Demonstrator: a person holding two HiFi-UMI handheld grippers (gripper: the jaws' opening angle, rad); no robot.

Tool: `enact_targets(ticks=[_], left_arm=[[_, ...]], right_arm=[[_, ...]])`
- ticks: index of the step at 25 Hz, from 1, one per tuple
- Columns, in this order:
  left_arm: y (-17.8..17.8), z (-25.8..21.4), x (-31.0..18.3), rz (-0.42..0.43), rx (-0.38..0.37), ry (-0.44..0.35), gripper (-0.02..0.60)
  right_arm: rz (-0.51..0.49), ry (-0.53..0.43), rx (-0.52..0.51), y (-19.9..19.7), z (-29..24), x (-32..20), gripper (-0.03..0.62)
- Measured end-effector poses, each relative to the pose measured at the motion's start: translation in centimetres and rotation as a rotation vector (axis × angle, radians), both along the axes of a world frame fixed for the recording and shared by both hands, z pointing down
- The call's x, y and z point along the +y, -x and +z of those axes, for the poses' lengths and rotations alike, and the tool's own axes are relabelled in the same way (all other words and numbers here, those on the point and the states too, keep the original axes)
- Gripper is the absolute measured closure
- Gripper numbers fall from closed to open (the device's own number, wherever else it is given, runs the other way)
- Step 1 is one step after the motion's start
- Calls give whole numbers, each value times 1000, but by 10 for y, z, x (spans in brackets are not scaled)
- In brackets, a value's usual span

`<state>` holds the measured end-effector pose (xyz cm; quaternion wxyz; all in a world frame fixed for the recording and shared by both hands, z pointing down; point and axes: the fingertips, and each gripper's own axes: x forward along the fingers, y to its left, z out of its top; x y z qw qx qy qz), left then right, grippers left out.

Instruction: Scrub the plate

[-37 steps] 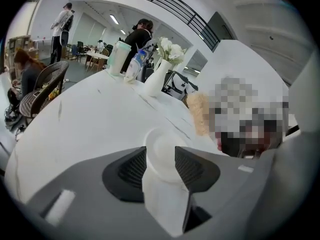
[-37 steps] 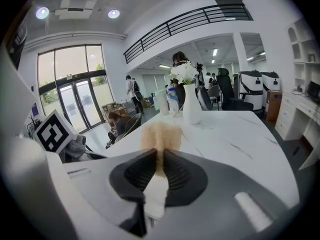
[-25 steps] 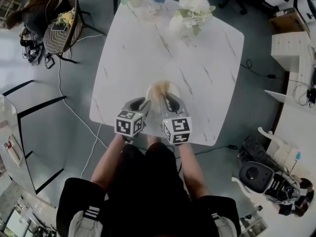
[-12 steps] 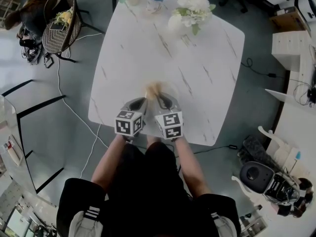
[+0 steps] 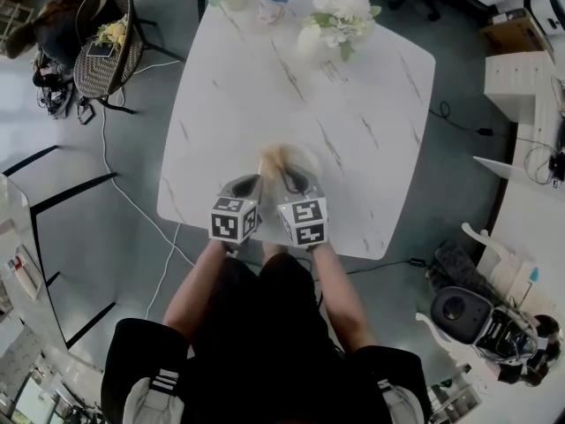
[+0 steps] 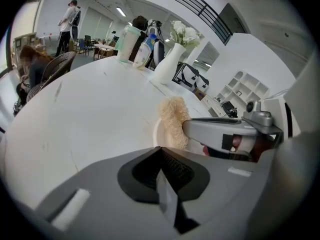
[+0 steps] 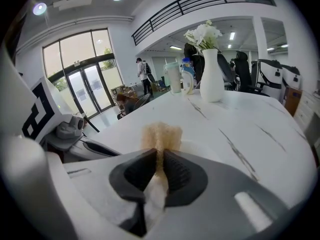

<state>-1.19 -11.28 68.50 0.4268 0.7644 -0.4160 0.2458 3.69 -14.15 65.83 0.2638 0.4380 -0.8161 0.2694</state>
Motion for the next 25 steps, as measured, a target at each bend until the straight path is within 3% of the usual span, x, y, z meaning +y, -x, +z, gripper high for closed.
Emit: enact_targets(ticks=[16, 25], left_arm=[[1, -2, 0, -14, 13, 9, 574], [2, -2, -1, -19, 26, 11, 574]], right_arm=[[138, 5, 58, -68, -5, -2, 548], [163, 5, 68, -79, -4, -1, 548]])
